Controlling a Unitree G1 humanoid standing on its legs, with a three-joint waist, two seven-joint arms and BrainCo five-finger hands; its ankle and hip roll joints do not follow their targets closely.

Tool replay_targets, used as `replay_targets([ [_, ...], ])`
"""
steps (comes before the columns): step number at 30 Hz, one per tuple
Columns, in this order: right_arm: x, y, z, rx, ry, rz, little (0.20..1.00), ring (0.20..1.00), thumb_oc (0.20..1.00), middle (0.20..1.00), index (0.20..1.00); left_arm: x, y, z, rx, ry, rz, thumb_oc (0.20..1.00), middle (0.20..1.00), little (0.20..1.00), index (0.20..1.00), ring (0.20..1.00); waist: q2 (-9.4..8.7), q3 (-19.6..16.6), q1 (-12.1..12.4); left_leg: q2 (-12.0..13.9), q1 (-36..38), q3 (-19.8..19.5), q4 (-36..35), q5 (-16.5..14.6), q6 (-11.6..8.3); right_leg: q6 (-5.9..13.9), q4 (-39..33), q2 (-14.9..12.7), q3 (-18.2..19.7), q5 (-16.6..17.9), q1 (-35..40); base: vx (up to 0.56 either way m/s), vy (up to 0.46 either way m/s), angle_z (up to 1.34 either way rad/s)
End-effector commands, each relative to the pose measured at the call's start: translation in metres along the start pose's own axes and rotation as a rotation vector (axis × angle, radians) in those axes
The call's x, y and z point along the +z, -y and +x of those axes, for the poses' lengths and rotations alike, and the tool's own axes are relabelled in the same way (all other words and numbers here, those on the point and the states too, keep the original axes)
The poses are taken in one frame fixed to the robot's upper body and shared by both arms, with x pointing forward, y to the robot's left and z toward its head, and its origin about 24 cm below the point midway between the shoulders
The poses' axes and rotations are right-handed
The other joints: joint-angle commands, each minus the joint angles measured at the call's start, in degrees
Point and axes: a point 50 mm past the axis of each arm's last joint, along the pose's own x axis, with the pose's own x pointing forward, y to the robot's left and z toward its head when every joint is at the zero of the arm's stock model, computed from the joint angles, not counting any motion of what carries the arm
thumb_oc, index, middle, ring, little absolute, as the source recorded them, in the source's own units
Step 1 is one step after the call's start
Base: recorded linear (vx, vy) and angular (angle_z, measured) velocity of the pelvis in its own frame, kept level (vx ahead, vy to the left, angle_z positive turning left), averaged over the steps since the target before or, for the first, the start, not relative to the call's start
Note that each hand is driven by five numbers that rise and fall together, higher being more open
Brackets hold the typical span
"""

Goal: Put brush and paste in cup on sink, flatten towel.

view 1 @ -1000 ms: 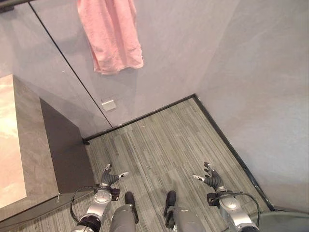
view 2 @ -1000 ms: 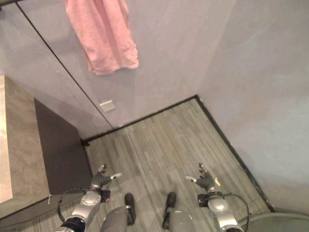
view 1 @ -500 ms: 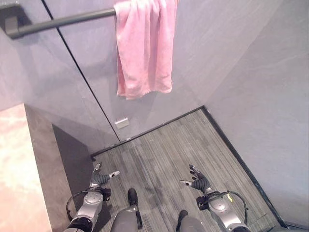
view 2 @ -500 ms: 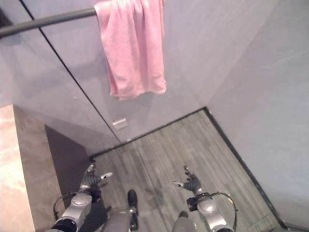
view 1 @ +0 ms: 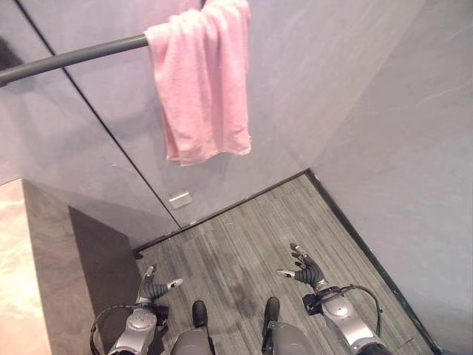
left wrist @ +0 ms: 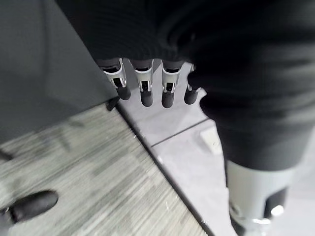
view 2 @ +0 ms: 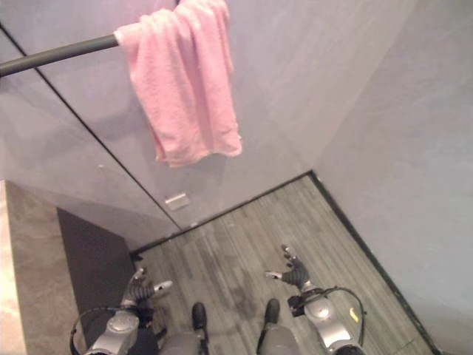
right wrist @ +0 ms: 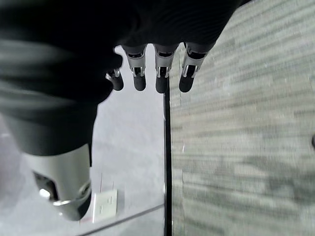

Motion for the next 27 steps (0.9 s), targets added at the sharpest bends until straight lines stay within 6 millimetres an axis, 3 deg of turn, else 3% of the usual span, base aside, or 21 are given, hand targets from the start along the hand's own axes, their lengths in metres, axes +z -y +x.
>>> replay_targets([
  [1, 0.025, 0.008, 0.0, -0.025, 0.132, 0.056, 1.0, 1.0, 1.0, 1.0, 1.0, 0.036, -0.009, 0.01, -0.004, 0.158, 0.061, 1.0, 1.0, 1.0, 1.0, 1.0, -2.46, -0.9, -0.2, -2.2, 0.5, -5.5, 3.7, -2.6, -0.23, 5.6, -1.5, -4.0, 7.6, 5.7, -2.7, 0.12, -0.15, 0.38],
  [3, 0.029, 0.029, -0.006, -0.065, 0.168, 0.084, 1.0, 1.0, 1.0, 1.0, 1.0, 0.035, -0.021, 0.002, 0.01, 0.195, 0.025, 1.0, 1.0, 1.0, 1.0, 1.0, -2.29, -2.1, 0.3, -0.8, 1.1, -6.8, 3.2, -2.3, -1.44, 5.26, -3.1, -2.9, 3.9, 5.0, -0.3, 0.21, -0.266, 0.46],
  [4, 0.029, 0.029, -0.006, -0.065, 0.168, 0.085, 1.0, 1.0, 1.0, 1.0, 1.0, 0.035, -0.021, 0.002, 0.01, 0.194, 0.025, 1.0, 1.0, 1.0, 1.0, 1.0, -2.26, -2.2, 0.2, -0.7, 1.1, -6.8, 3.2, -2.3, -1.46, 5.24, -3.1, -2.9, 3.8, 5.0, -0.2, 0.15, -0.223, 0.43],
  [9, 0.047, 0.069, -0.013, -0.183, 0.266, 0.176, 1.0, 1.0, 1.0, 1.0, 1.0, 0.04, -0.028, -0.003, 0.009, 0.232, -0.036, 1.0, 1.0, 1.0, 1.0, 1.0, -0.69, -3.2, 0.4, 2.2, 0.9, -8.1, 1.8, 0.0, -4.39, 3.73, -4.4, -1.2, -0.6, 2.4, 2.6, 0.14, -0.163, 0.36],
  [15, 0.077, 0.104, -0.015, -0.267, 0.387, 0.174, 1.0, 1.0, 1.0, 1.0, 1.0, 0.06, -0.034, -0.007, -0.011, 0.329, -0.069, 1.0, 1.0, 1.0, 1.0, 1.0, 0.5, -3.7, 0.6, 3.1, 1.7, -8.1, 0.0, 1.4, -5.47, 3.21, -5.1, -0.5, -1.5, 1.6, 3.5, 0.1, -0.07, 0.23],
  [17, 0.104, 0.129, -0.009, -0.32, 0.453, 0.115, 1.0, 1.0, 1.0, 1.0, 1.0, 0.079, -0.036, -0.007, -0.023, 0.397, -0.114, 1.0, 1.0, 1.0, 1.0, 1.0, 1.22, -3.8, 0.9, 3.3, 1.7, -8.0, -0.5, 2.0, -5.99, 3.03, -5.6, -0.3, -1.7, 1.6, 3.7, 0.07, -0.042, 0.01],
  [18, 0.104, 0.129, -0.009, -0.32, 0.453, 0.115, 1.0, 1.0, 1.0, 1.0, 1.0, 0.079, -0.036, -0.007, -0.023, 0.397, -0.114, 1.0, 1.0, 1.0, 1.0, 1.0, 1.22, -3.7, 0.9, 3.3, 1.7, -8.0, -0.5, 2.0, -5.99, 3.03, -5.6, -0.3, -1.7, 1.6, 3.7, 0.04, -0.03, -0.02],
  [22, 0.151, 0.152, 0.005, -0.354, 0.538, 0.018, 1.0, 1.0, 1.0, 1.0, 1.0, 0.118, -0.036, -0.005, -0.047, 0.527, -0.129, 1.0, 1.0, 1.0, 1.0, 1.0, 2.19, -3.6, 1.4, 3.3, 1.1, -7.9, -0.9, 2.7, -6.67, 3.03, -6.3, -0.4, -2.1, 1.9, 3.5, 0.01, -0.007, 0.0],
  [25, 0.185, 0.16, 0.016, -0.344, 0.578, -0.071, 1.0, 1.0, 1.0, 1.0, 1.0, 0.153, -0.033, -0.007, -0.069, 0.644, -0.15, 1.0, 1.0, 1.0, 1.0, 1.0, 2.8, -3.4, 1.6, 3.4, 0.5, -7.9, -0.9, 3.3, -7.2, 3.02, -6.6, -0.5, -2.4, 2.2, 3.3, 0.0, 0.0, 0.0],
  [26, 0.185, 0.16, 0.017, -0.344, 0.579, -0.072, 1.0, 1.0, 1.0, 1.0, 1.0, 0.153, -0.033, -0.007, -0.069, 0.644, -0.15, 1.0, 1.0, 1.0, 1.0, 1.0, 2.8, -3.4, 1.6, 3.4, 0.5, -7.9, -0.9, 3.3, -7.2, 3.01, -6.7, -0.5, -2.4, 2.2, 3.3, 0.0, 0.0, 0.0],
  [27, 0.202, 0.161, 0.02, -0.337, 0.601, -0.108, 1.0, 1.0, 1.0, 1.0, 1.0, 0.17, -0.031, -0.009, -0.081, 0.701, -0.154, 1.0, 1.0, 1.0, 1.0, 1.0, 2.94, -3.3, 1.8, 3.4, 0.2, -8.0, -0.9, 3.5, -7.4, 3.03, -6.8, -0.6, -2.5, 2.4, 3.2, 0.0, 0.0, 0.0],
])
